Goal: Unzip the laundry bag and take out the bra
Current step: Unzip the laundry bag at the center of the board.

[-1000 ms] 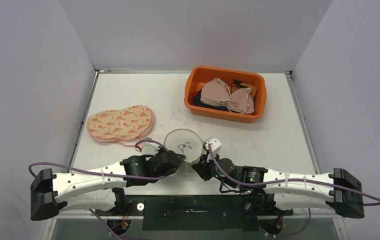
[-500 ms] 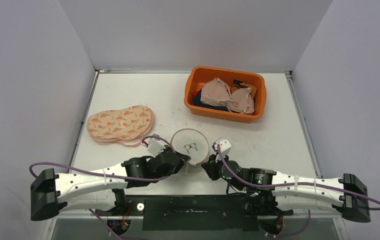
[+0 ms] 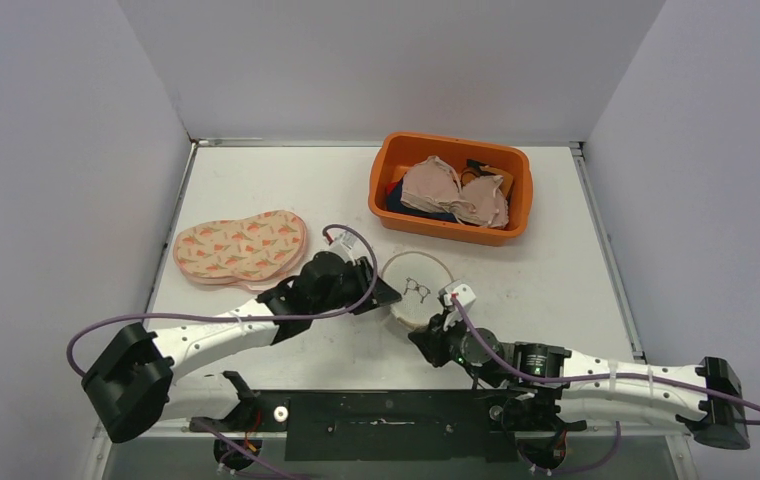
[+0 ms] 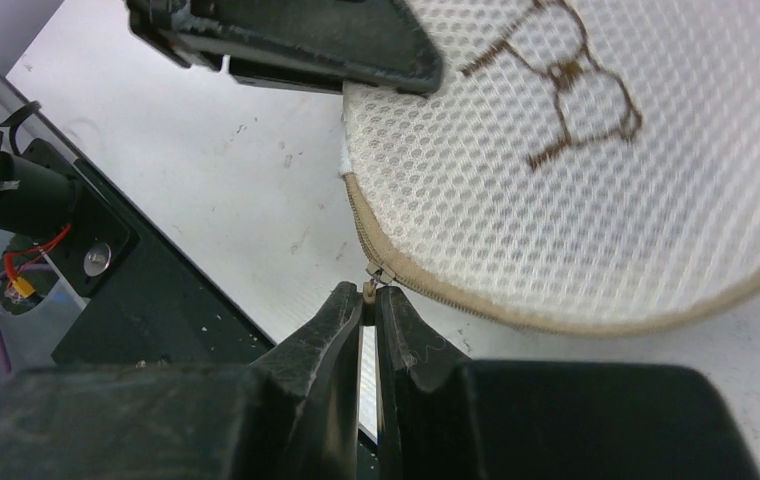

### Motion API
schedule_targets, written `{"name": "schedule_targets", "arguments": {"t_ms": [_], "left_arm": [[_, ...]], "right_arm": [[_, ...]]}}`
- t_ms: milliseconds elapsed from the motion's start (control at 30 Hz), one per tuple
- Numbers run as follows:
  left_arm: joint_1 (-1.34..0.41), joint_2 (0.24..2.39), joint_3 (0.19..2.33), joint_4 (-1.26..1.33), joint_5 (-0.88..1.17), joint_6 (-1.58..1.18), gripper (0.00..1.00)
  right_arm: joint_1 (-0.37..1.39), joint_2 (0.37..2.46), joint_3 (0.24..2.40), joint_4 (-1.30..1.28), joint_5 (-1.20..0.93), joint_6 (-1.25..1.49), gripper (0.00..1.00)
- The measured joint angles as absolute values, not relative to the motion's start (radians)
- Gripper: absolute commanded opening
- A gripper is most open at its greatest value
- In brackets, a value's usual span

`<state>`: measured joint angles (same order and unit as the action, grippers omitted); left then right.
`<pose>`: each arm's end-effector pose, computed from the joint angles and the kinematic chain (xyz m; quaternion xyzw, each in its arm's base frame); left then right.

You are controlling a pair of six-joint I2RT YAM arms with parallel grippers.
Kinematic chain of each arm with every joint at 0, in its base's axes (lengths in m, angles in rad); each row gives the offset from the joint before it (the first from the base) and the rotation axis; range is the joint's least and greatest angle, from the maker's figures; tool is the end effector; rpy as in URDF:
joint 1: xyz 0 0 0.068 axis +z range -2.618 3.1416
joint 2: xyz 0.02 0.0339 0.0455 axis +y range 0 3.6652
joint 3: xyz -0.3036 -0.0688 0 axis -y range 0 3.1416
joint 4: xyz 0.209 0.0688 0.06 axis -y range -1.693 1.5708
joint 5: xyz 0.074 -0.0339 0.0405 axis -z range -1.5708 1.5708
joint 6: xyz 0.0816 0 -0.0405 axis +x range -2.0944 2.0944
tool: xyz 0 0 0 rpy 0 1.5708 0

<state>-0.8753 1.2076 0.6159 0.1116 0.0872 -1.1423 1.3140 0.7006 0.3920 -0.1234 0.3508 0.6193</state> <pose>0.1591 -0.2017 0.2588 -0.0913 0.8495 -0.4584 0.2446 0.0632 0.1303 0.2398 -0.1938 0.8118 0.3534 0.4225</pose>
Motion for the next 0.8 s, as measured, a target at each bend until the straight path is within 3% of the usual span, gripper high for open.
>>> {"name": "schedule_targets", "arguments": {"t_ms": [67,167,200,500,633,800], "left_arm": [[-0.861,1.234,0.636,0.126,0.129,-1.103,0.69],[-0.856,1.22,0.625,0.162,0.164,-1.083,0.95],[-0.856,1.204,0.61,0.173,0.167,-1.087,0.97],[-0.926,0.828,0.372,0.114,0.044,-1.232,1.0],[-1.069,0.759,0.346,0.084,-0.117,-1.335,0.84],[-1.151,0.835,0.357,0.092,-0.252,-1.397,0.64]], "right_arm": [[1.32,0.709,0.392,-0.113,0.349,0.624,0.05],[1.324,0.743,0.392,-0.091,0.347,0.634,0.05],[1.324,0.753,0.392,-0.085,0.347,0.638,0.05],[1.324,0.812,0.392,-0.028,0.348,0.645,0.05],[1.324,0.835,0.392,-0.009,0.348,0.644,0.05],[1.326,0.872,0.392,0.003,0.348,0.642,0.05]]}}
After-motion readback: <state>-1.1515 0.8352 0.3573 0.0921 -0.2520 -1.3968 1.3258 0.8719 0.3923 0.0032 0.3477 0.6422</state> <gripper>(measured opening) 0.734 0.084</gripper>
